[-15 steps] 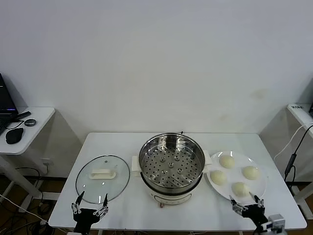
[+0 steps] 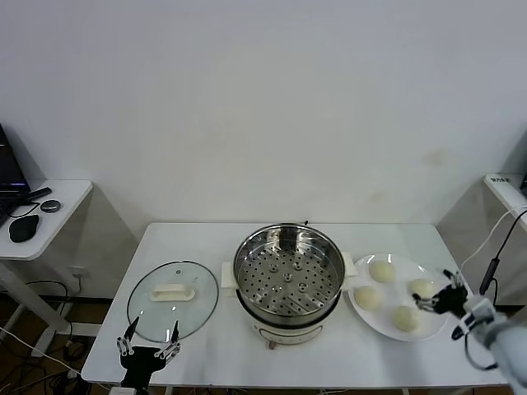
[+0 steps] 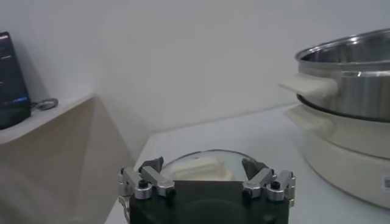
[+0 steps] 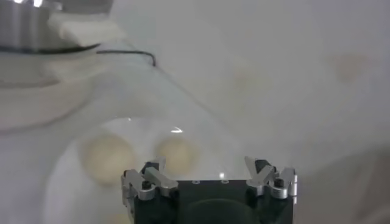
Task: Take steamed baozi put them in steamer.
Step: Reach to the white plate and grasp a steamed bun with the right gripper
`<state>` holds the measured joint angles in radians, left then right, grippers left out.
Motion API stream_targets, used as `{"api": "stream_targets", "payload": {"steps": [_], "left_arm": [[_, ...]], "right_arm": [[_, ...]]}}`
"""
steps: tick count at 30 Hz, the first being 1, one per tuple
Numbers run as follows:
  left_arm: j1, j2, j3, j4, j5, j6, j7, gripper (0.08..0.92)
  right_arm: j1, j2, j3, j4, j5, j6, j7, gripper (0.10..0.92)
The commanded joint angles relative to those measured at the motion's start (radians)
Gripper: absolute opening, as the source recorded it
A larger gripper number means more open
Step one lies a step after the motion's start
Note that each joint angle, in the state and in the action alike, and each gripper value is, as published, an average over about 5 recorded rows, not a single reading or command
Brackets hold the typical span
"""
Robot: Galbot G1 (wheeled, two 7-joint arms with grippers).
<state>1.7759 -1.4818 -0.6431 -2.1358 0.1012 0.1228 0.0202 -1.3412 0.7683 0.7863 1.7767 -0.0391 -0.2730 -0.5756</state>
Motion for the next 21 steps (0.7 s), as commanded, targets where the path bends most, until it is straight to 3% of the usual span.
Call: {"api": "stream_targets", "payload": {"steps": [1,9,15,21], "left_arm": [[0.003,0.002,-0.001,-0.001,0.001,0.001,0.003,0.823],[-0.006,-0.002,-0.002,0.003,-0.004,0.001,0.01,0.823],[-0.015,0.001,-0.001,0.013,-0.007,0.003,0.016,0.823],[-0.016,-0.005,-0.007,0.027,-0.01,0.003,0.014,0.823]], "right_arm": [[0.383,-0.272,-0.16,-0.235,-0.324,0.154,-0.511,0.823],[0.796,-0.297,-0.682,-0.366,-0.376,0.191,-0.648,0.823],[1.008,-0.146,-0.88,-0.523,-0.457,0.31,-0.649,0.823],[1.062,0.001,-0.935,-0.651,-0.48,0.33,-0.638,0.823]]}}
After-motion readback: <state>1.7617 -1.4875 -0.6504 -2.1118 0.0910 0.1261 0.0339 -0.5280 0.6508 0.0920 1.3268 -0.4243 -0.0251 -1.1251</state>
